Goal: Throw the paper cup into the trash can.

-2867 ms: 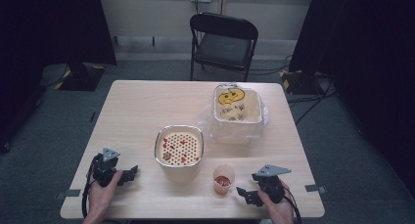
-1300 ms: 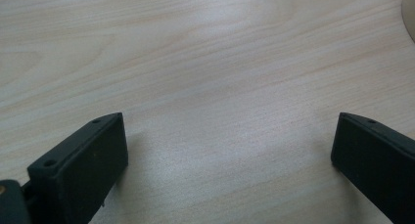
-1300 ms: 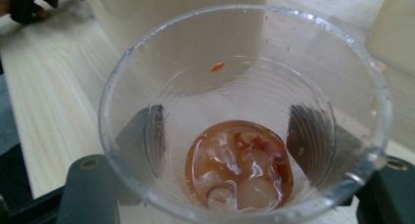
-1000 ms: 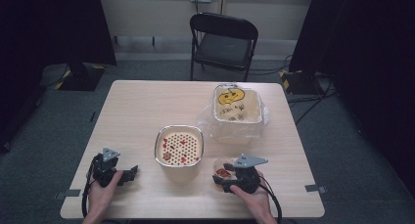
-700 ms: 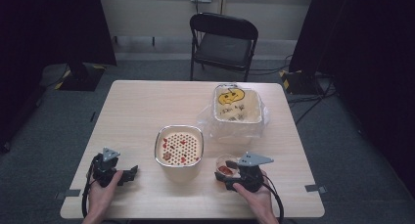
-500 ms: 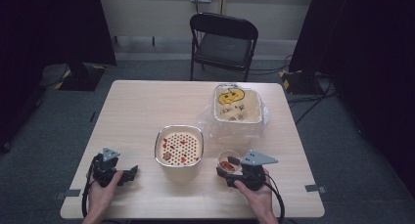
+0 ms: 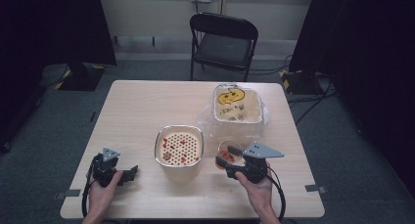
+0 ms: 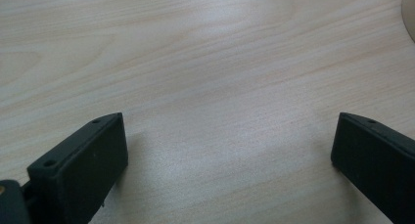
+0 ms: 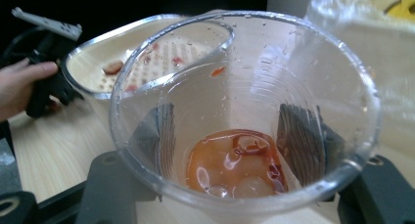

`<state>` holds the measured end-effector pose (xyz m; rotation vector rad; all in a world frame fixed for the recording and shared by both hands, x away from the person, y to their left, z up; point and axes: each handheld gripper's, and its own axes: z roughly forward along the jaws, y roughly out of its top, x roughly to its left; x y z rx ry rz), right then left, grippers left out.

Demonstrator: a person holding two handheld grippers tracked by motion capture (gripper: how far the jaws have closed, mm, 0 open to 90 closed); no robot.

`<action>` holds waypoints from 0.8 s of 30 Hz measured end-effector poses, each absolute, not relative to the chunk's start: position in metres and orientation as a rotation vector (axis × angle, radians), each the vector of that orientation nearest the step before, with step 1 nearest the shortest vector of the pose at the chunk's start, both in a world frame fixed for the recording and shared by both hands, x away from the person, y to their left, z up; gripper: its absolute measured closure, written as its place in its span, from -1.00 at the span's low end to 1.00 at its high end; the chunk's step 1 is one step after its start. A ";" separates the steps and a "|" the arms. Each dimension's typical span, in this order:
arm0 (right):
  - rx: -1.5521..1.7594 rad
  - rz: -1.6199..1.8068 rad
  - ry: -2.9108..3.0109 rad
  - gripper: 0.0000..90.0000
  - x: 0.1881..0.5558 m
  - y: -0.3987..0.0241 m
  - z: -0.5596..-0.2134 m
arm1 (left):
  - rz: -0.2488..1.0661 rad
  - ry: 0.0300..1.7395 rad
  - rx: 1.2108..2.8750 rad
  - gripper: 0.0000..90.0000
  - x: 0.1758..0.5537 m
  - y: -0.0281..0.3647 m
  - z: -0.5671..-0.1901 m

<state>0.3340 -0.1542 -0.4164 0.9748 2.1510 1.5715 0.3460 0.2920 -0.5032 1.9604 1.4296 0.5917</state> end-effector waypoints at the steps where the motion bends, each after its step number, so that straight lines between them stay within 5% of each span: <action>1: 0.975 1.571 2.151 -0.13 0.334 -0.154 -0.416 | 0.592 1.430 1.960 -1.00 0.346 0.292 -0.503; 24: 0.825 1.601 1.985 -0.12 0.378 -0.121 -0.346 | 0.596 1.428 1.961 -1.00 0.346 0.292 -0.503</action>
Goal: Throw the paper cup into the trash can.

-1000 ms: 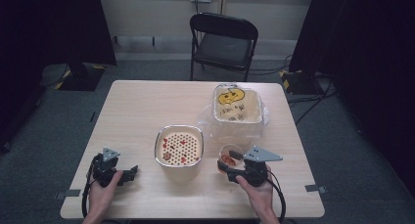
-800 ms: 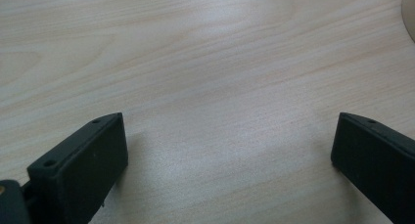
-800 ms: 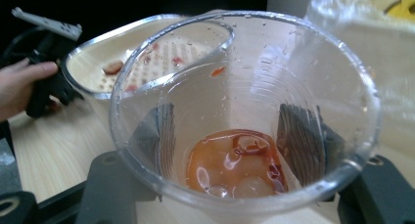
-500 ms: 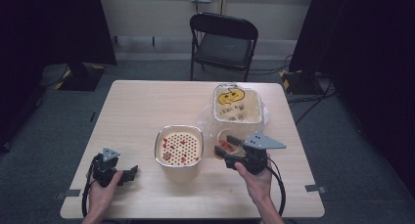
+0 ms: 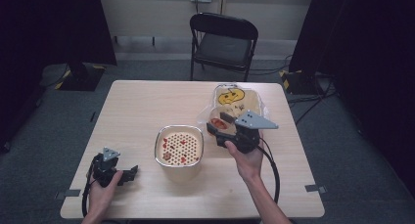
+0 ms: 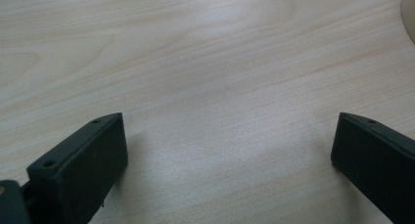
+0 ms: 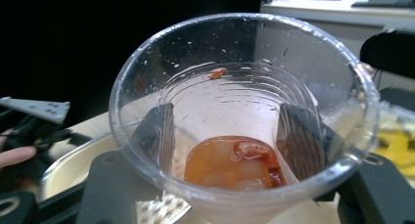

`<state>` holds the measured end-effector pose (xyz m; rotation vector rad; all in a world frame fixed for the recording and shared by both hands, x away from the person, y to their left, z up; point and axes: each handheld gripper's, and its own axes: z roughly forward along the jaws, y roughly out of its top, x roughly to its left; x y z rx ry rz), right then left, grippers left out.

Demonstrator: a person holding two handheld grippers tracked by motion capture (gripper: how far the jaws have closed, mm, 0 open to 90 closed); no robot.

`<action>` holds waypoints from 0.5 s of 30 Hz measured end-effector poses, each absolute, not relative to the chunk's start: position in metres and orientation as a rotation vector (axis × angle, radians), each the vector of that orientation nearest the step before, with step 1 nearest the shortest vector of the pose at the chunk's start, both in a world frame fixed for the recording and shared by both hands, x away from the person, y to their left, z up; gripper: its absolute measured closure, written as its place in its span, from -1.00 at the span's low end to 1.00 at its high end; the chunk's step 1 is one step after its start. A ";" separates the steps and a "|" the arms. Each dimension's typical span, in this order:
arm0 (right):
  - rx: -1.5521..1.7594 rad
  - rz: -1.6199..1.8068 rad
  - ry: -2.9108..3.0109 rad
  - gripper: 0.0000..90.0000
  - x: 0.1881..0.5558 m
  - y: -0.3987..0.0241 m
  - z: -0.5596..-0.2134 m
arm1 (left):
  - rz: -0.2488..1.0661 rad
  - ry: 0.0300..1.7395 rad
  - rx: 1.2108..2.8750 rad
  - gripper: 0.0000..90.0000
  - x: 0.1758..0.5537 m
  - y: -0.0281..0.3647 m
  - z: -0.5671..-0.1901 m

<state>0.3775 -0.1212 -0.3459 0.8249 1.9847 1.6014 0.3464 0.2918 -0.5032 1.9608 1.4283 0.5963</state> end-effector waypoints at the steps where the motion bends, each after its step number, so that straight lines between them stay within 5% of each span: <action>1: 0.812 1.585 1.977 -0.12 0.381 -0.119 -0.344 | 0.596 1.428 1.961 -1.00 0.346 0.292 -0.503; 15: 0.592 1.207 2.011 -0.11 0.399 -0.077 -0.335 | 0.596 1.428 1.961 -1.00 0.346 0.292 -0.503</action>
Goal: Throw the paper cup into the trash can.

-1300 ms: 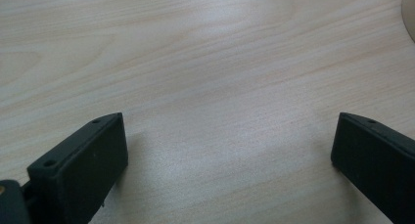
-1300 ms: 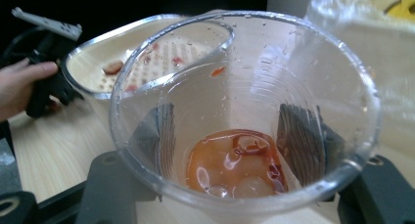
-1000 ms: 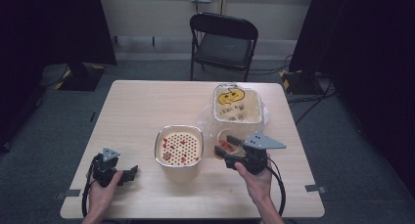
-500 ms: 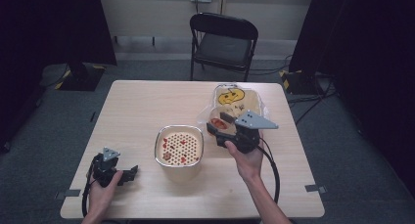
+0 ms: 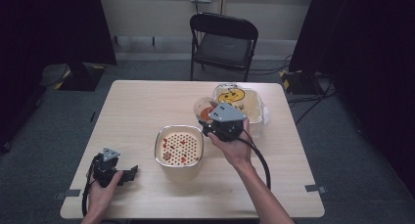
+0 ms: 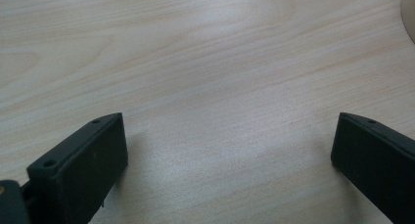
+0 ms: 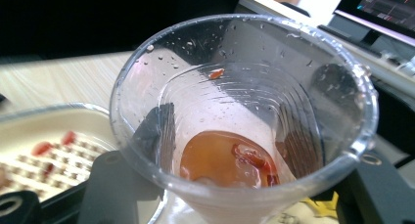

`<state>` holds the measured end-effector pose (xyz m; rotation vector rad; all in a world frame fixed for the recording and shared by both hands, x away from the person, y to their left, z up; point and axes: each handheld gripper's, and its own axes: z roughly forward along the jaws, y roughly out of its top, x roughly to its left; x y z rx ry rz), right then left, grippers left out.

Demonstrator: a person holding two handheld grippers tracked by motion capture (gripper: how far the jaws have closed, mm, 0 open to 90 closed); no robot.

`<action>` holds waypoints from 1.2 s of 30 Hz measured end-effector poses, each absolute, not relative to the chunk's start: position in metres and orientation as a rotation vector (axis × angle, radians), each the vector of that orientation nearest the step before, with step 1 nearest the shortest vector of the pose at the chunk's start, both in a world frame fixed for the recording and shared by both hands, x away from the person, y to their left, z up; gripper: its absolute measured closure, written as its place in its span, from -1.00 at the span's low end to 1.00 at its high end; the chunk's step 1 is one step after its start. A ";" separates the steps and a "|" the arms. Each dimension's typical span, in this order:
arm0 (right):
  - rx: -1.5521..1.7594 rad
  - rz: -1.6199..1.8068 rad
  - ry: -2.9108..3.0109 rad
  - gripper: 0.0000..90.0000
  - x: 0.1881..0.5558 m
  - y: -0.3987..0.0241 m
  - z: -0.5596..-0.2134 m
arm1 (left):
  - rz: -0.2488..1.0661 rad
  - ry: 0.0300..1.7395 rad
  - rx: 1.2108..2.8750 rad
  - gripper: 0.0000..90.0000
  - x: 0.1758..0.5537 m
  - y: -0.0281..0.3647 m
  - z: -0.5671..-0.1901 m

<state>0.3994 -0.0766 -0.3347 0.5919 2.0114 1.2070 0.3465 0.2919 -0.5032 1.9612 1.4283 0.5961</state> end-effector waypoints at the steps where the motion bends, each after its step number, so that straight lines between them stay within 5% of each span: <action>1: 0.564 1.155 2.029 -0.11 0.401 -0.072 -0.334 | 0.596 1.428 1.961 -1.00 0.346 0.292 -0.503; 36: 0.003 0.385 2.065 -0.08 0.393 -0.010 -0.357 | 0.592 1.427 1.963 -1.00 0.347 0.292 -0.503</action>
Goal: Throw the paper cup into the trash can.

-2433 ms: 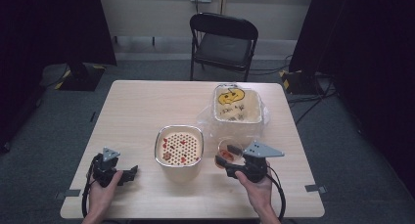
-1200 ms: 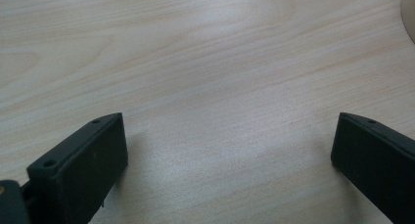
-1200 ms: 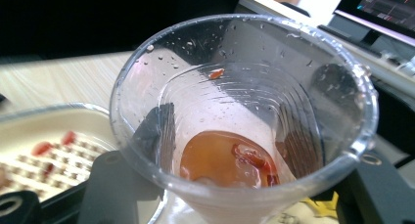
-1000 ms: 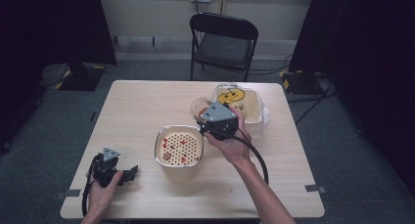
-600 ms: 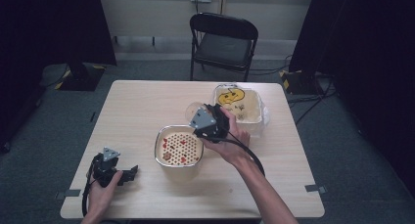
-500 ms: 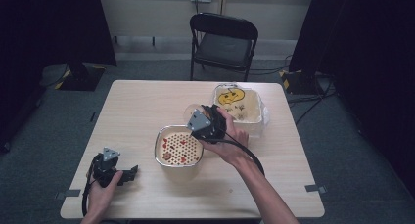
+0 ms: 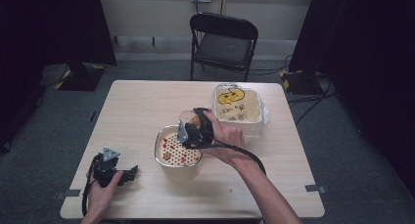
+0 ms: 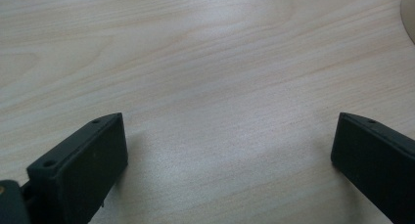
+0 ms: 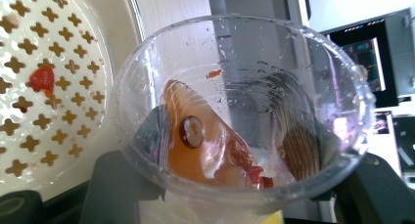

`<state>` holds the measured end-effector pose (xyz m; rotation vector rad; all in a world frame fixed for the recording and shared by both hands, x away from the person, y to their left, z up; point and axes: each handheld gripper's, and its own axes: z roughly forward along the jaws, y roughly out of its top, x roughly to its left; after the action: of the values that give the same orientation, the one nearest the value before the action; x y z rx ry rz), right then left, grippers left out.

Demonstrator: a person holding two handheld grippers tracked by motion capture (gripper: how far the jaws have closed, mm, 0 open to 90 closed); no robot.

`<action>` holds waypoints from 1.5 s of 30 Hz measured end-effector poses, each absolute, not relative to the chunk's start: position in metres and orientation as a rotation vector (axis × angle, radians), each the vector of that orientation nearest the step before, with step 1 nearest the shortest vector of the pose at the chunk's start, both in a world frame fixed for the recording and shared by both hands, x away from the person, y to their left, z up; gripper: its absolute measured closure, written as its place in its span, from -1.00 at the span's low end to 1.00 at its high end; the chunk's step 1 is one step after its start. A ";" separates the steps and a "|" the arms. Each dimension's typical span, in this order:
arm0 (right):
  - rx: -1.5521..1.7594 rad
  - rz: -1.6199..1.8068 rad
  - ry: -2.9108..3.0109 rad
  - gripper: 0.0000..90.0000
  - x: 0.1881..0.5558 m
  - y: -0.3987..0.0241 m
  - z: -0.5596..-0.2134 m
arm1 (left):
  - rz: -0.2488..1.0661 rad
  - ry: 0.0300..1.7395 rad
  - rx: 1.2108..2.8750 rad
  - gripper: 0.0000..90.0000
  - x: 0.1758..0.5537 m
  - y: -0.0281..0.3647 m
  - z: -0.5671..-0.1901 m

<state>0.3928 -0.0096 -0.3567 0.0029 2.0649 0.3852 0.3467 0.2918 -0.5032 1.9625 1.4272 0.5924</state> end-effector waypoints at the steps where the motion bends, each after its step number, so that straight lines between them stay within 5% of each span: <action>1: -0.020 0.360 2.052 -0.08 0.393 -0.008 -0.358 | 0.594 1.428 1.962 -1.00 0.347 0.292 -0.503; 45: -0.607 -0.288 1.500 -0.06 0.367 0.014 -0.387 | 0.599 1.424 1.973 -1.00 0.347 0.292 -0.503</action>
<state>0.3666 0.0137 -0.3871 -0.6074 1.5000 -0.2879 0.3467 0.2923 -0.5029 1.9728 1.4240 0.5985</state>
